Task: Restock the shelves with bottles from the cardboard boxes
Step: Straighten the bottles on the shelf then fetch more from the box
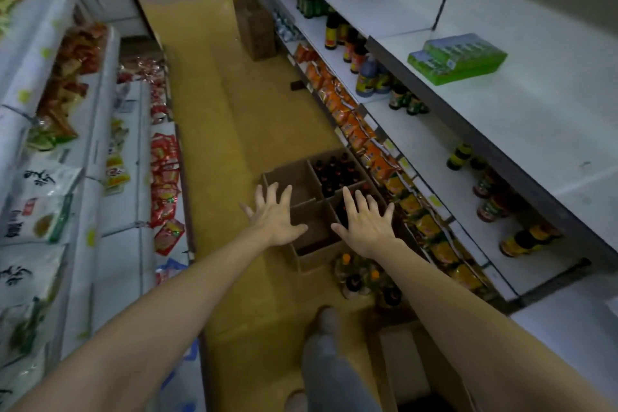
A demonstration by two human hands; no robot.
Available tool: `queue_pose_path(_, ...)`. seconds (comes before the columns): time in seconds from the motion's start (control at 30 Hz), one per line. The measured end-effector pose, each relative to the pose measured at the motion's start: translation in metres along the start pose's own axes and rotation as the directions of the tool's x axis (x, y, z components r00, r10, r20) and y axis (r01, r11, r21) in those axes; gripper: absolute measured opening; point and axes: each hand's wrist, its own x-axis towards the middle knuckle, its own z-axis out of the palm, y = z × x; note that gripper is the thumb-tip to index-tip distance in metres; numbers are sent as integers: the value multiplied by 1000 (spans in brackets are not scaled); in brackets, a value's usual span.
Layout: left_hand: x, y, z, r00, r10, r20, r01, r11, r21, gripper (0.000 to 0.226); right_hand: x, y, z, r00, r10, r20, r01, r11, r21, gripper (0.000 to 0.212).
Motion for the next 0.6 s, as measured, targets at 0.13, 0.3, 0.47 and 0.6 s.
queue_pose_path(0.13, 60, 5, -13, 1000, 27, -8, -27, 999, 29, 90, 61, 7, 2, 1000, -2, 6, 2, 998, 62, 79)
queue_pose_path(0.3, 134, 24, -13, 996, 15, 92, -21, 997, 71, 88, 119, 37, 1, 997, 38, 60, -48, 982, 181, 69)
queue_pose_path(0.47, 197, 56, 9, 980, 110, 164, -121, 991, 56, 84, 159, 76, 12, 995, 47, 91, -65, 977, 205, 52)
queue_pose_path(0.6, 241, 79, 37, 956, 194, 220, -221, 970, 104, 83, 186, 99, 38, 983, 100, 154, -136, 960, 243, 54)
